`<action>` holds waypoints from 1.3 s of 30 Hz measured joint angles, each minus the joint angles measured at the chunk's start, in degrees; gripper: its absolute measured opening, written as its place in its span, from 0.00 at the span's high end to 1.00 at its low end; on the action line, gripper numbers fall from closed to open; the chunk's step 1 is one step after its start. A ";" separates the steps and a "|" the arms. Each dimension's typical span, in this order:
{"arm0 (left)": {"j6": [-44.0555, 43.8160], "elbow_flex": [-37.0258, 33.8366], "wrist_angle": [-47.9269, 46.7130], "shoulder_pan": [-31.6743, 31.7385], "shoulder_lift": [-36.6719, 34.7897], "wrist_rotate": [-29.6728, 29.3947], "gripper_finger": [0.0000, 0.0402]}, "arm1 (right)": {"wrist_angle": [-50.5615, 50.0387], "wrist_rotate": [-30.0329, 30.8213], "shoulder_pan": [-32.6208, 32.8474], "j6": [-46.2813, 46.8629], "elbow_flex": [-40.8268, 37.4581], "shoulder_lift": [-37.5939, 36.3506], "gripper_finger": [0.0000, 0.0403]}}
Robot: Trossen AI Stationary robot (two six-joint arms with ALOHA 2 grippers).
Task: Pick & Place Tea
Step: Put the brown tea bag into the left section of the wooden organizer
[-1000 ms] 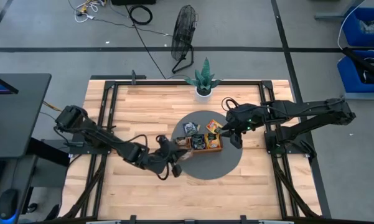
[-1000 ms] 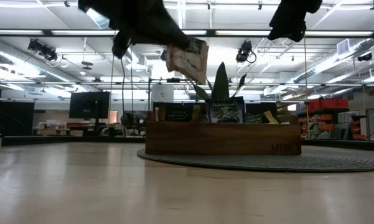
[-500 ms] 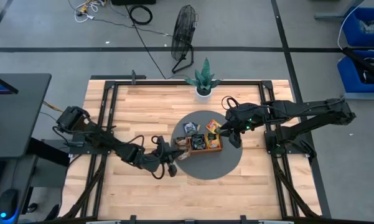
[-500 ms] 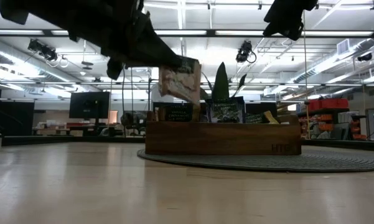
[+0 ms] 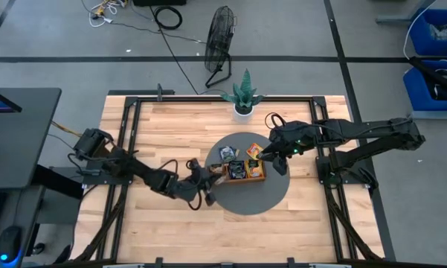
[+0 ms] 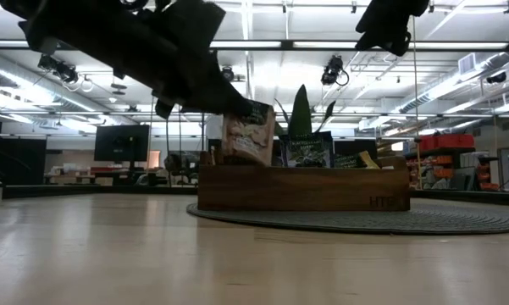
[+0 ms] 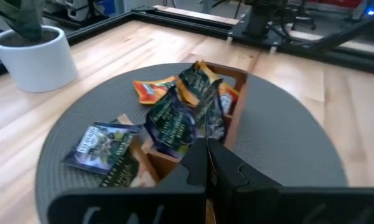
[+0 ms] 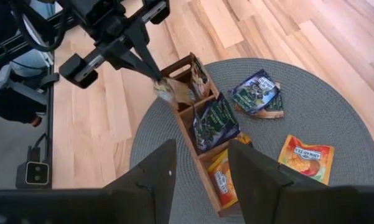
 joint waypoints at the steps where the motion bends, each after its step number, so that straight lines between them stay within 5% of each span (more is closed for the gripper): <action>1: 0.31 0.00 -0.25 0.23 0.00 0.02 1.00 | -0.05 0.00 0.00 0.00 0.00 0.00 0.62; 13: 2.08 0.02 -4.95 2.46 0.00 -0.75 1.00 | -0.33 0.00 0.00 -0.40 0.00 0.00 0.62; 23: 2.12 0.02 -4.93 4.00 0.00 5.65 0.98 | -0.31 0.02 0.00 -0.65 0.00 0.02 0.62; 39: 1.50 0.02 -6.44 6.07 0.00 8.19 0.64 | -0.25 0.02 0.00 -0.64 0.00 0.02 0.62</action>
